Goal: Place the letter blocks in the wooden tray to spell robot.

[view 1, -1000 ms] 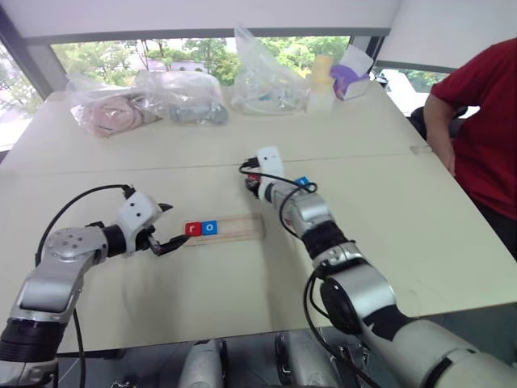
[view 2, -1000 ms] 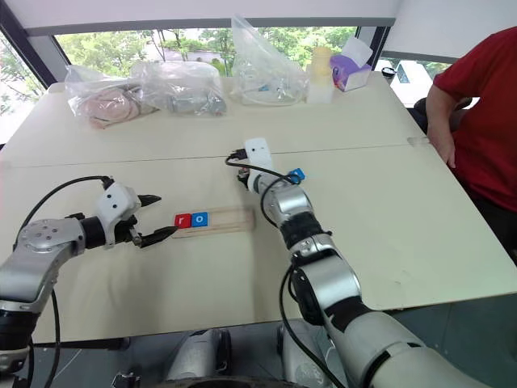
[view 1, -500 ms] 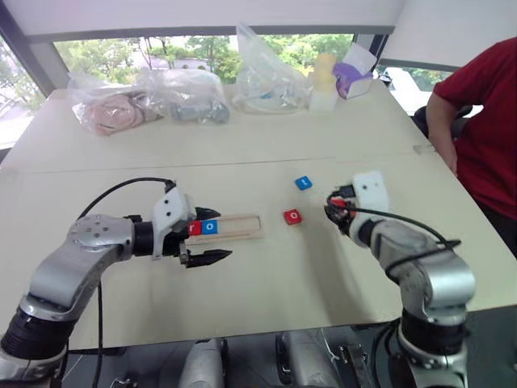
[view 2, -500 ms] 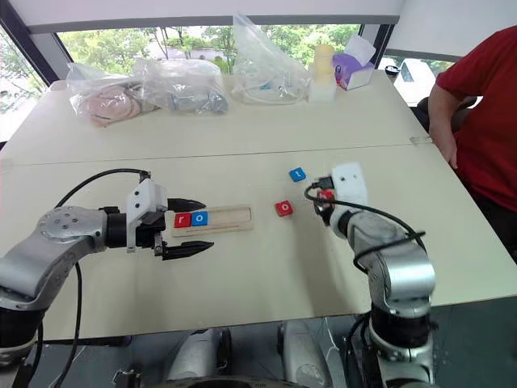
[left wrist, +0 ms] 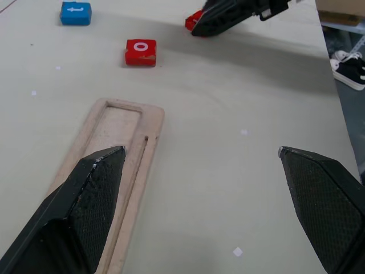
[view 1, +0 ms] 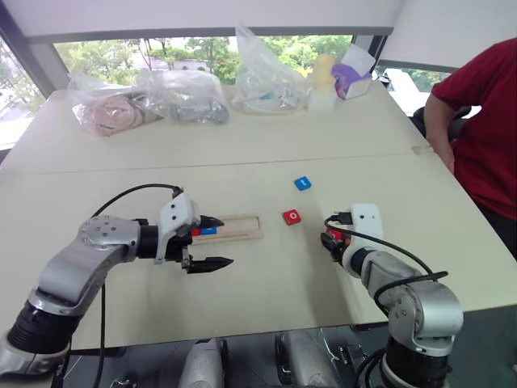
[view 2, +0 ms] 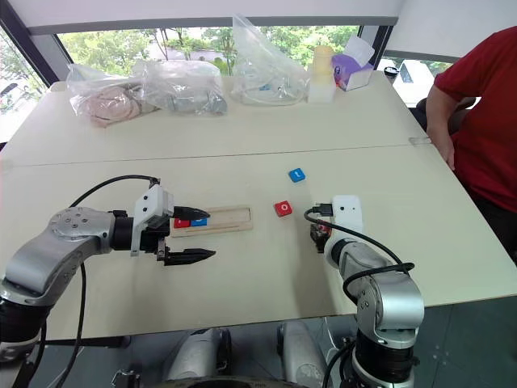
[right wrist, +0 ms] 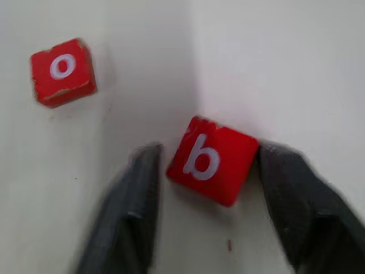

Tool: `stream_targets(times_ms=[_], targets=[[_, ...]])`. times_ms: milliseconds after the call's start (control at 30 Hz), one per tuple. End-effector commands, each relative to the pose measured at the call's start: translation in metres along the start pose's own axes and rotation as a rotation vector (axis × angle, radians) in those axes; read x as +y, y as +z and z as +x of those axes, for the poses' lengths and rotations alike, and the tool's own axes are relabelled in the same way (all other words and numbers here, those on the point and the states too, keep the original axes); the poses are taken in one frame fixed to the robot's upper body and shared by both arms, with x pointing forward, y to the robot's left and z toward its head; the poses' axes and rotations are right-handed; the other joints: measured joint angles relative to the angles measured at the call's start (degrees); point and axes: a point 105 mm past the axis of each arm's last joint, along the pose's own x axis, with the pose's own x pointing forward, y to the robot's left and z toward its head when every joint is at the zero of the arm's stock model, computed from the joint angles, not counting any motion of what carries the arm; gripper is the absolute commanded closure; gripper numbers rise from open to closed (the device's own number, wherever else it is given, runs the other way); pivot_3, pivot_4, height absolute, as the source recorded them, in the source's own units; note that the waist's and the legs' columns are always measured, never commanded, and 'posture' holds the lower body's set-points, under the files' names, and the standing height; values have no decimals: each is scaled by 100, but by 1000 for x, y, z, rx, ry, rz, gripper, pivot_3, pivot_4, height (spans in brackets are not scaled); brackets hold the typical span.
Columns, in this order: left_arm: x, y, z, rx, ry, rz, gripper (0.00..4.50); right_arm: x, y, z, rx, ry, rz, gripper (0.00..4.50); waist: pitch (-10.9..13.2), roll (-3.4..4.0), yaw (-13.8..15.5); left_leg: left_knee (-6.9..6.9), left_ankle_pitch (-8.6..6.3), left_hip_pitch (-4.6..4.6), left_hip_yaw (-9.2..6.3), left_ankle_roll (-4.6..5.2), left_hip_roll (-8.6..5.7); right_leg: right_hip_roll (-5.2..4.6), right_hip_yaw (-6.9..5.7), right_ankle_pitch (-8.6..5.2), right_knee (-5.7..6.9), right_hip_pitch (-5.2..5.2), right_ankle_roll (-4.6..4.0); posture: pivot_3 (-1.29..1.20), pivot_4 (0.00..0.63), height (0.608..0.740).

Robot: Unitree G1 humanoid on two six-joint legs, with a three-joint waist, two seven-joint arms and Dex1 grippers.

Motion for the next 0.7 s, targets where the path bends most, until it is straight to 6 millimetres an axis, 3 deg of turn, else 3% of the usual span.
stream_targets(times_ms=[33, 233, 300, 333, 433, 567, 700], targets=[[-4, 6, -5, 1, -19, 17, 0, -6, 4, -2, -3, -37, 21, 51, 0, 0, 3, 0, 0, 3, -1, 0, 0, 0, -1, 0, 0, 3, 0, 0, 150, 738], [0, 8, -30, 43, -18, 11, 0, -21, 35, -17, -93, -23, -69, 51, 3, 3, 14, -1, 0, 2, 0, 0, 0, -4, 0, -7, -3, 3, -11, 0, 150, 738], [1, 13, -35, 37, -24, 13, 0, -19, 50, -21, -151, 114, -159, 51, 5, 6, 16, -2, 0, 3, 1, 0, -1, -5, -1, -8, -5, 4, -12, 0, 150, 738], [0, 17, -36, 29, -42, 16, 0, -9, 53, -30, -188, 279, -289, 51, 9, 8, 20, -2, 0, 3, 2, 0, -1, -5, -1, -8, -7, 4, -12, 0, 150, 738], [-6, 22, -36, 54, -97, 48, 0, -11, 30, -45, -64, 564, -564, 51, 20, 15, 43, -6, -2, 7, 3, 2, -5, -6, -7, -13, -30, 23, -6, 0, 150, 738], [-12, 36, -32, 50, -150, 113, 0, -37, 33, -37, -53, 650, -680, 51, 28, 6, -3, -15, -6, 25, 3, 9, 4, 10, -13, -10, -62, 54, -11, 0, 150, 738], [-12, 39, -30, 52, -161, 125, 0, -44, 30, -26, -66, 707, -734, 51, 30, 6, 5, -7, -6, 25, 3, 9, 4, 14, -9, -5, -61, 54, -15, 0, 150, 738]])
